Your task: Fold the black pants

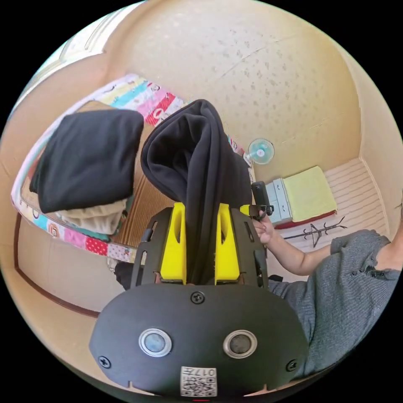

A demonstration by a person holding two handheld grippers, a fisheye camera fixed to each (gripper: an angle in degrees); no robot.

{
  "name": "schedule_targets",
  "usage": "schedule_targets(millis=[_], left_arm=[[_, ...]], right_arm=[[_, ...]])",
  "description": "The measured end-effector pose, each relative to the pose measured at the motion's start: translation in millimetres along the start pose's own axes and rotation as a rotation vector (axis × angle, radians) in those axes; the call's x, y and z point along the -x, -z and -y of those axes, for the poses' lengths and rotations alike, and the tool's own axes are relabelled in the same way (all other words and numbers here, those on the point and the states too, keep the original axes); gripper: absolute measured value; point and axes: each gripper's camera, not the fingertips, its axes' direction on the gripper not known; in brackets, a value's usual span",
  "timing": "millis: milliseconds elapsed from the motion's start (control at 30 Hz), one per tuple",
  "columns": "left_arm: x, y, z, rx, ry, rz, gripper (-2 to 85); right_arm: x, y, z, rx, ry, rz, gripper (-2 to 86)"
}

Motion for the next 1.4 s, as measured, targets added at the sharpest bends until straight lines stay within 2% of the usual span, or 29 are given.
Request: schedule_targets(millis=[167, 300, 333, 433, 500, 533, 600, 633, 667, 700, 767, 833, 933, 1033, 1167, 1233, 1333, 1400], left_arm=[[68.3, 113.7, 24.1, -0.138, -0.082, 0.076, 11.1], [146.6, 127.8, 59.4, -0.130, -0.044, -0.011, 11.3], [175.8, 116.6, 74.8, -0.086, -0.014, -0.044, 11.8], [257.3, 52.7, 103.2, 0.061, 0.141, -0.075, 15.5], [298.4, -4.7, 106.3, 0.192, 0.170, 0.057, 17.2], [324.3, -48.0, 99.6, 0.346, 0.196, 0.229, 17.9], [352.9, -65.0, 82.4, 0.301, 0.279, 0.149, 17.3], [364.4, -62.9, 70.8, 0.248, 0.315, 0.015, 16.5], [369.4, -57.5, 58.4, 0.210, 0.319, -0.036, 15.9], [369.2, -53.7, 51.7, 0.190, 0.309, -0.036, 15.7], [360.5, -43.1, 26.6, 0.148, 0.247, -0.023, 14.9], [348.8, -42.9, 10.9, 0.153, 0.182, -0.024, 14.4], [322.8, -49.4, -5.5, 0.174, 0.036, 0.090, 13.5], [295.3, -42.2, -17.0, 0.061, -0.048, 0.196, 12.8], [233.2, -37.3, -33.5, -0.183, -0.248, 0.126, 10.1], [196.9, -50.1, -42.4, -0.236, -0.362, 0.126, 9.1], [134.4, -89.3, -65.2, -0.250, -0.561, 0.077, 5.2], [101.3, -122.0, -82.3, -0.194, -0.665, 0.008, 0.5]], right_arm=[[23.9, -121.2, 86.3, -0.046, 0.090, -0.001, 11.3], [6.5, -187.5, 142.7, -0.199, 0.010, -0.083, 11.7], [0.1, -193.2, 149.1, -0.226, -0.016, -0.119, 11.6], [-43.4, -208.7, 169.2, -0.409, -0.224, -0.411, 10.4], [-71.9, -221.5, 177.1, -0.397, -0.372, -0.721, 8.6], [-76.4, -225.3, 176.9, -0.376, -0.395, -0.731, 8.3], [-59.5, -236.1, 161.3, -0.384, -0.307, -0.657, 6.1], [-50.5, -238.0, 155.3, -0.386, -0.284, -0.686, 5.5], [-33.7, -239.8, 140.6, -0.389, -0.280, -0.790, 4.2], [-19.8, -237.9, 121.0, -0.406, -0.309, -0.896, 3.4], [-5.5, -228.4, 84.0, -0.473, -0.360, -0.958, 2.2], [1.7, -215.5, 40.2, -0.573, -0.422, -0.913, 1.5], [8.2, -205.5, -28.9, -0.699, -0.517, -0.838, 0.8], [20.5, -208.5, -81.1, -0.802, -0.639, -0.835, 0.5], [51.0, -215.7, -121.6, -0.914, -0.661, -0.829, 0.3], [62.0, -213.5, -130.5, -0.914, -0.672, -0.830, 0.3], [85.7, -202.0, -153.3, -0.959, -0.656, -0.845, 0.3], [100.5, -187.2, -182.5, -1.016, -0.661, -0.833, 0.3]])
